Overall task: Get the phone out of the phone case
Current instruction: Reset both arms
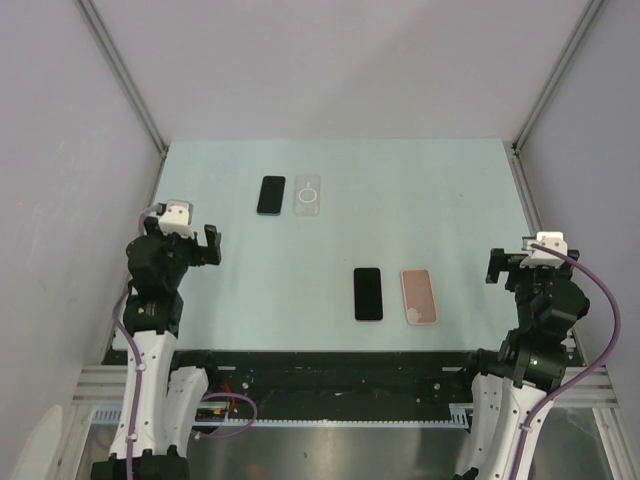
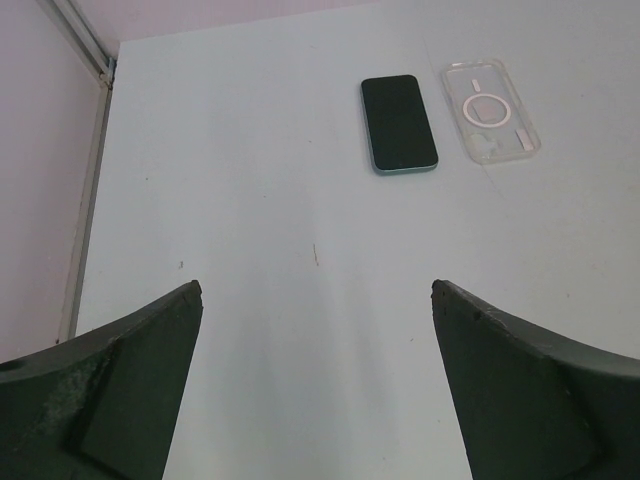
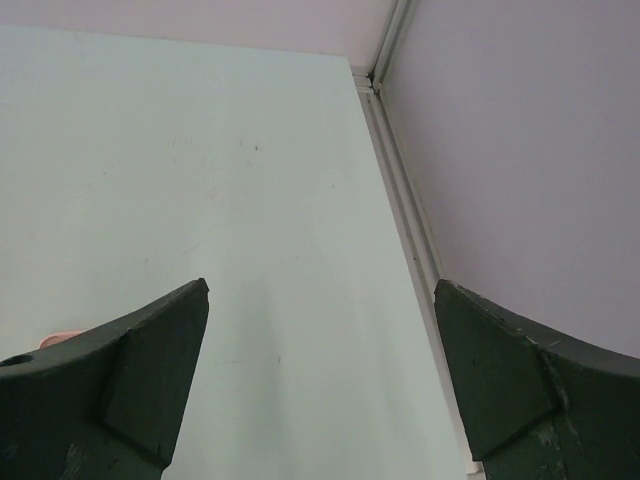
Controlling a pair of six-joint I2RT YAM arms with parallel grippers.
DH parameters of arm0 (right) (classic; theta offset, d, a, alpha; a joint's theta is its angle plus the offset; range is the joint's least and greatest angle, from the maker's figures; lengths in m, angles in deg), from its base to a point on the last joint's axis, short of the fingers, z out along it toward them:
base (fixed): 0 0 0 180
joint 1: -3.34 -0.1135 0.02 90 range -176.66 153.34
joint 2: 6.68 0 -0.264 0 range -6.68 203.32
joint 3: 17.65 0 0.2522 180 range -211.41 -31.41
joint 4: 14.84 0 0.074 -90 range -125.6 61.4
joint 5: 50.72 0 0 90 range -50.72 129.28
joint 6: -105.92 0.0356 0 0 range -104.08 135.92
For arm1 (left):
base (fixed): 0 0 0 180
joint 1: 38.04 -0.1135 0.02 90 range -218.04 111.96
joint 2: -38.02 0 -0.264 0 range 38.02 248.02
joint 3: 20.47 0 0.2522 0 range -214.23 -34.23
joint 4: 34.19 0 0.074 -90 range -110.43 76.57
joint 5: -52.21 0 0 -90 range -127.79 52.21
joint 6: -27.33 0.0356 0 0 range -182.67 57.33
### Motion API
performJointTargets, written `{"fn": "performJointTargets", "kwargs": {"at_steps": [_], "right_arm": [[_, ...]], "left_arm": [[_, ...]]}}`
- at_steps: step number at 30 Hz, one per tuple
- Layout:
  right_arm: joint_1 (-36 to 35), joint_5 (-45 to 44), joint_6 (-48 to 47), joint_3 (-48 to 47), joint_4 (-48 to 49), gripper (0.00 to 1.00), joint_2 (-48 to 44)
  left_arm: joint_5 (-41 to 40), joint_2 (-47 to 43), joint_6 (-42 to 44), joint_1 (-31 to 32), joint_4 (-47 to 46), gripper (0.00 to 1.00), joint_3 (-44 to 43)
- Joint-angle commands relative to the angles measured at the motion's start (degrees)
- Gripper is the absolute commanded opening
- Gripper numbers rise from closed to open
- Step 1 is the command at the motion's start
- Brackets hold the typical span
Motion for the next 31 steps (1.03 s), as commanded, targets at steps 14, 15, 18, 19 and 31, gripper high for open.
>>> {"fn": "performJointTargets", "kwargs": {"at_steps": [14, 15, 18, 19, 31], "right_arm": [[-0.32, -3.22, 1.88, 1.35, 0.34, 1.0, -1.09], [-0.41, -3.14, 1.88, 1.35, 0.34, 1.0, -1.0], [-0.41, -3.22, 1.97, 1.26, 0.33, 1.0, -1.09], [-0.5, -3.22, 1.97, 1.35, 0.34, 1.0, -1.0], [-1.02, -3.93, 2.5, 1.35, 0.69, 1.0, -0.91]], "left_arm": [[0.56, -1.58, 3.13, -0.46, -4.26, 1.0, 2.39], [0.65, -1.49, 3.13, -0.46, -4.35, 1.0, 2.48], [0.82, -1.32, 3.04, -0.46, -4.44, 1.0, 2.57], [0.91, -1.32, 3.04, -0.46, -4.44, 1.0, 2.57], [1.26, -0.7, 2.78, -0.47, -4.53, 1.0, 2.57]]}}
